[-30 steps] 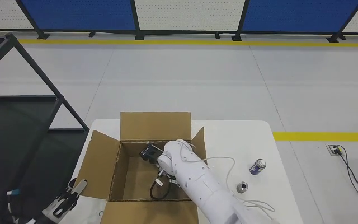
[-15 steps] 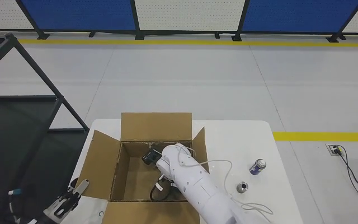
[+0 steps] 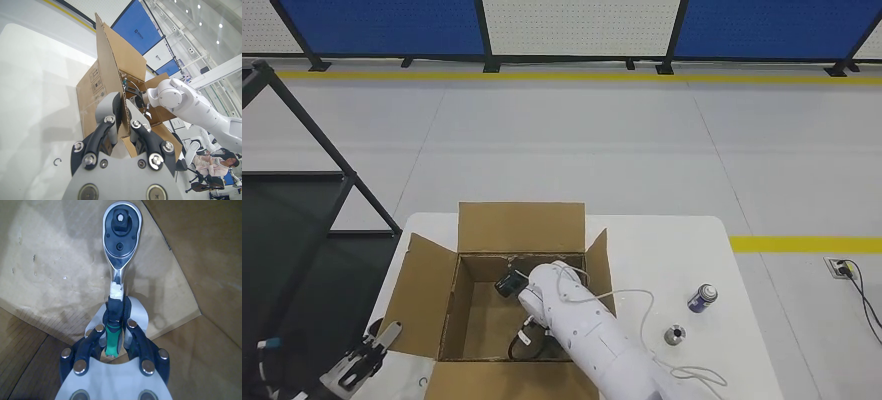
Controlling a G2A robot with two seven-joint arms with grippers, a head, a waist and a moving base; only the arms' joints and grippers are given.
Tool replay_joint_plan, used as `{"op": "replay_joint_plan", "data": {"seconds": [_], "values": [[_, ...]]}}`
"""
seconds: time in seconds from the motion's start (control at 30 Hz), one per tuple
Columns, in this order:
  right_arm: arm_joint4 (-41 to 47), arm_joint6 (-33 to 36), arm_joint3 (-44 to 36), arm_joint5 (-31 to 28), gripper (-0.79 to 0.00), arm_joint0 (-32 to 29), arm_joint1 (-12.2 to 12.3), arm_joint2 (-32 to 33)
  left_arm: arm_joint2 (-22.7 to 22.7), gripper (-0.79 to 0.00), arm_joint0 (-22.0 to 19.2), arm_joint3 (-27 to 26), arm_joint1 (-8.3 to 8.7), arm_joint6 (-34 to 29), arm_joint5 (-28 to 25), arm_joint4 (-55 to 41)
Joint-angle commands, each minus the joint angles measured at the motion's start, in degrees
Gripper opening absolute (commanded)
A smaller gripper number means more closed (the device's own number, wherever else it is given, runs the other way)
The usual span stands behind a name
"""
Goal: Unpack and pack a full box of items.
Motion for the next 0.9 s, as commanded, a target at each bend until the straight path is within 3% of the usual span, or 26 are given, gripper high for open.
{"op": "replay_joint_plan", "data": {"seconds": [0.0,0.6,0.87], "values": [[0.4,-0.7,-0.1,-0.5,-0.785,0.3,0.0,0.3,-0.1,-0.785,0.0,0.2,0.03,-0.1,-0.1,-0.1],[4.4,-8.0,-0.6,-9.4,-0.785,3.8,0.8,3.1,0.5,-0.785,-0.6,0.7,0.14,1.4,0.5,1.2],[4.0,-7.8,-0.5,-11.5,-0.785,5.1,1.5,3.5,0.6,-0.785,-1.1,1.4,0.15,2.8,1.4,1.9]]}}
